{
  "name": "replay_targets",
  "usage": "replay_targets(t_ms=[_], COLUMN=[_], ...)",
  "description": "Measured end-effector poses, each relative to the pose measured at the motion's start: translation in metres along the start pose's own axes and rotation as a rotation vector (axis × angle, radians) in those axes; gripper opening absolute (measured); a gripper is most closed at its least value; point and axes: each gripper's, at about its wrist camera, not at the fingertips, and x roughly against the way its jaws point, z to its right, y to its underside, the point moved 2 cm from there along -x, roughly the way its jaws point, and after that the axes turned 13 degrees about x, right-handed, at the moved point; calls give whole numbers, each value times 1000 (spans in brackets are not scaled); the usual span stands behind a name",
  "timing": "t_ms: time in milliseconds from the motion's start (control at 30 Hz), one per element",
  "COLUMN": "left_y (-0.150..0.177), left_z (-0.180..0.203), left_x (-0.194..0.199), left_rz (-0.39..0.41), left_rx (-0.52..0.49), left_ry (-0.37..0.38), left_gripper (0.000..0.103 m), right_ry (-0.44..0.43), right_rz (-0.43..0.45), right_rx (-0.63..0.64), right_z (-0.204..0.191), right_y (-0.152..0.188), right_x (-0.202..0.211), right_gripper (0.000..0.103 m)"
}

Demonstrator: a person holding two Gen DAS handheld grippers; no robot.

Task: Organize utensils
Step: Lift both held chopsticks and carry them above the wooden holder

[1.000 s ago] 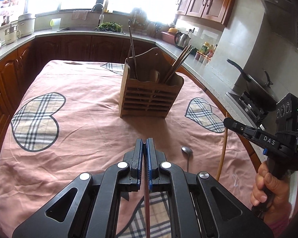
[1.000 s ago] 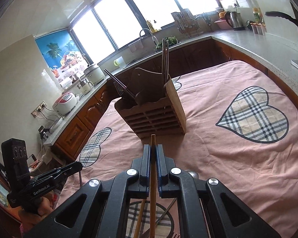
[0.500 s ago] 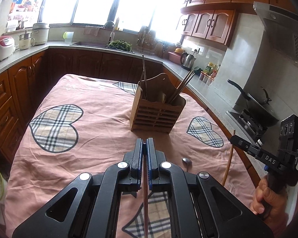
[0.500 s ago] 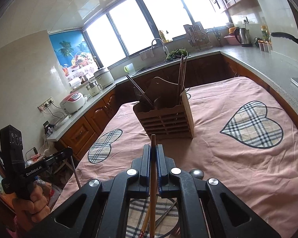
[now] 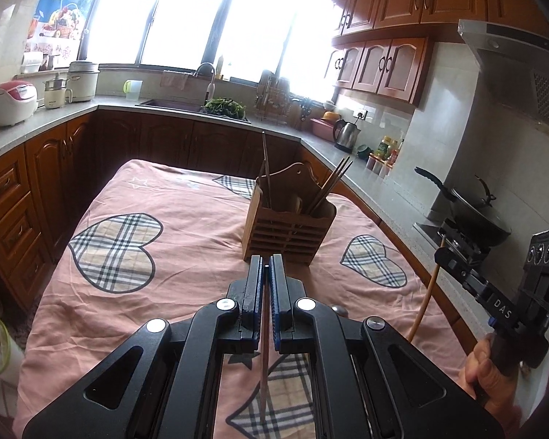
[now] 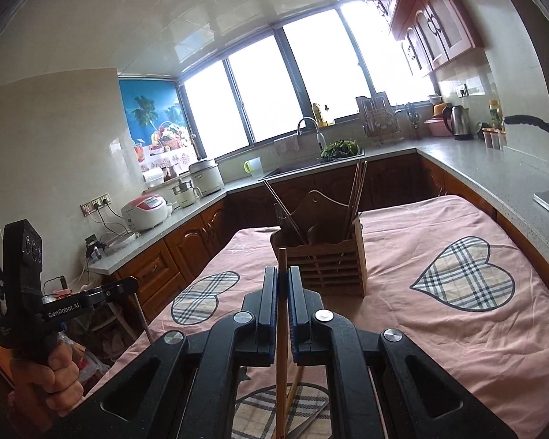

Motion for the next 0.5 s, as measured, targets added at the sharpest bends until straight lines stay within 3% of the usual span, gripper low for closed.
replay_targets(t_ms=[200, 500], left_y=[-10, -29], left_z=[5, 16], left_x=[7, -2], left_rz=[38, 49], left_rx=[3, -6], left_ry=[13, 39], left_gripper=[3, 3], right_ry=[40, 81], right_rz=[102, 149], right_rx=[48, 12], right_z=[-8, 9], right_y=[-8, -13], right_x=[9, -4], right_gripper=[5, 5])
